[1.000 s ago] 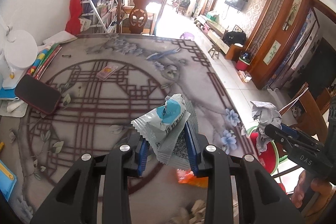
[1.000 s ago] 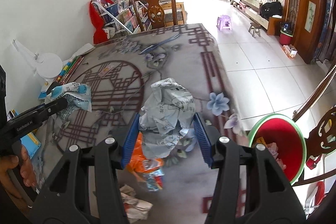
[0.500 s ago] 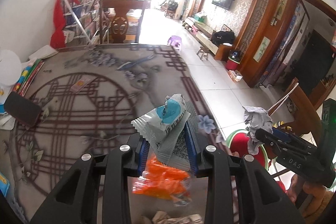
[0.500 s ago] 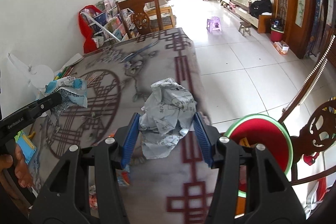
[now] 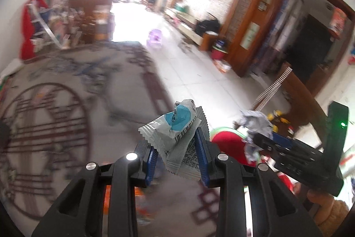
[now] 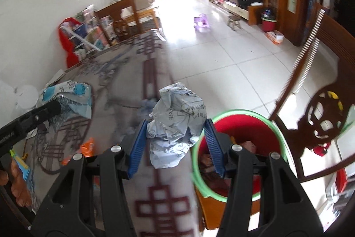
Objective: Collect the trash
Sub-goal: 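Carry the silver-blue wrapper and crumpled paper over the red bucket, then open both tools over the red bucket to drop wrapper and paper, then grasp the orange plastic bag with the left tool while the right tool grasps crumpled brown paper, then carry the orange bag and brown paper over the red bucket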
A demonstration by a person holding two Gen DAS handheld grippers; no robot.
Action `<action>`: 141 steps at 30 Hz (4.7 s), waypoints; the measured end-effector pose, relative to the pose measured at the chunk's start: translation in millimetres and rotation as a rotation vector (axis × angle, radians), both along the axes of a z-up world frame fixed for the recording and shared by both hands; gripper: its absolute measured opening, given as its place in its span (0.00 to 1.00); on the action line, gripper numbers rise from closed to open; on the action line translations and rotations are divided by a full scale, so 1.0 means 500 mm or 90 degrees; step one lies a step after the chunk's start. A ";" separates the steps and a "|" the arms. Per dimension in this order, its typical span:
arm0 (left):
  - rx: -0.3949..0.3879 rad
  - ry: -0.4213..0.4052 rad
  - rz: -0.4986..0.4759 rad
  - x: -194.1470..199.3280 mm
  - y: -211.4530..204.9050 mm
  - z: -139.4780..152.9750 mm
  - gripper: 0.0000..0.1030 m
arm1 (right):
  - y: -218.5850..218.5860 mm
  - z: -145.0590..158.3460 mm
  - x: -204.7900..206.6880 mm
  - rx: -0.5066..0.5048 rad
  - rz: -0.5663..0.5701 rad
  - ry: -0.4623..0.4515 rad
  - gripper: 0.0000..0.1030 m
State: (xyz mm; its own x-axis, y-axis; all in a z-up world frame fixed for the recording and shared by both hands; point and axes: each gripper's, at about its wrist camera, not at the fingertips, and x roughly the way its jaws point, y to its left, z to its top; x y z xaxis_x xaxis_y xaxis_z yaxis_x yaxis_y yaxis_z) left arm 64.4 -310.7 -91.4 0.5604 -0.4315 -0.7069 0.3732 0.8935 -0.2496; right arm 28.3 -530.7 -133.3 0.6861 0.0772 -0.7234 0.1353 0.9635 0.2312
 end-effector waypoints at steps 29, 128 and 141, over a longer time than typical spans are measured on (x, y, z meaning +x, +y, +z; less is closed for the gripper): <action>0.013 0.130 -0.001 0.026 -0.031 -0.114 0.73 | -0.161 -0.096 -0.015 0.028 -0.126 0.078 0.71; 0.005 0.033 0.036 0.009 0.059 -0.009 0.47 | 0.032 0.017 -0.002 0.075 0.062 0.006 0.36; 0.011 0.038 -0.048 0.015 -0.079 -0.013 0.47 | -0.107 0.013 -0.042 0.076 -0.032 0.000 0.36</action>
